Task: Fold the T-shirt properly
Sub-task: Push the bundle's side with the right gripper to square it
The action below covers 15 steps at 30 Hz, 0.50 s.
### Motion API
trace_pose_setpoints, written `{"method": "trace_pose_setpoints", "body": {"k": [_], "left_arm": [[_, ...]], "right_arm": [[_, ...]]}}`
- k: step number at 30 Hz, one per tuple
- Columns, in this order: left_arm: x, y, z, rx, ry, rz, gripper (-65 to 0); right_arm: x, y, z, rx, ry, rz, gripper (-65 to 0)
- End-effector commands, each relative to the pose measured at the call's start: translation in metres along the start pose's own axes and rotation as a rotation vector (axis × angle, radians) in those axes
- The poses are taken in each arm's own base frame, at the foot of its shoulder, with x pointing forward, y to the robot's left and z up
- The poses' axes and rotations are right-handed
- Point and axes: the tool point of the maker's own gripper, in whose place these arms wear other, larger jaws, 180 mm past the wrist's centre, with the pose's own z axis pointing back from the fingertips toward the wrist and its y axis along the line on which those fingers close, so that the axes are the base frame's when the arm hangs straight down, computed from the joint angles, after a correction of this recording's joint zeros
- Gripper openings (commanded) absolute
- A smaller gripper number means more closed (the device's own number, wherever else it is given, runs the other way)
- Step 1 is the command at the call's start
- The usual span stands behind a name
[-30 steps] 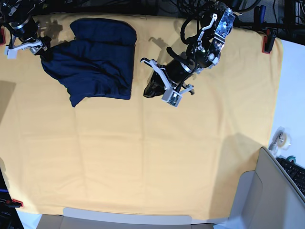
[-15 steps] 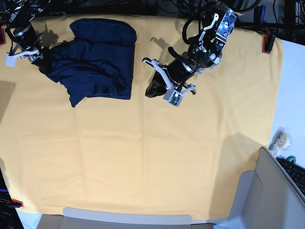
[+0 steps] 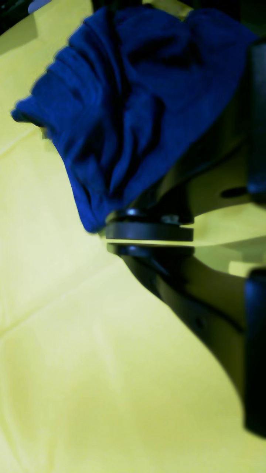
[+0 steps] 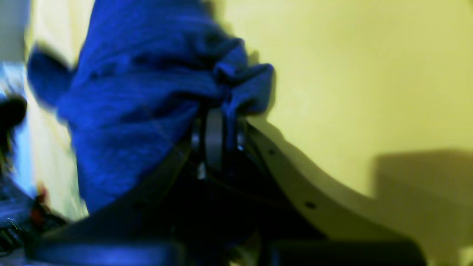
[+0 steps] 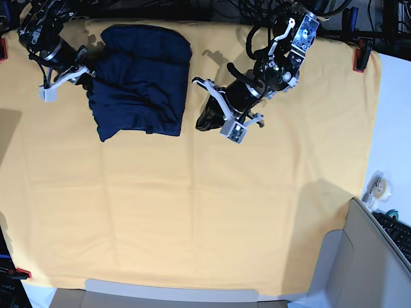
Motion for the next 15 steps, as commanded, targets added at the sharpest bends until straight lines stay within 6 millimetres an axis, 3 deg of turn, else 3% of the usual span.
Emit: {"method": "trace_pose_setpoints", "body": {"k": [1,6,11,15], "left_arm": [[0.017,-0.002,0.001,-0.011,-0.052,-0.012,-65.0],[0.018,-0.002,0.001,-0.011,-0.054,-0.013,-65.0],[0.019,-0.003,0.000,-0.013,-0.057,-0.011,-65.0],[0.019,-0.001,0.001,-0.011,-0.056,-0.012,-65.0]], "right_arm": [[0.018,0.020,0.006,0.042,-0.052,0.080,-65.0],[0.029,0.067,0.026,0.065,-0.041,0.338,-65.0],[0.021,0.071,0.027,0.079,0.022,0.412,-65.0],[0.000,0.092,0.013,0.161,0.115,0.482,-65.0]]}}
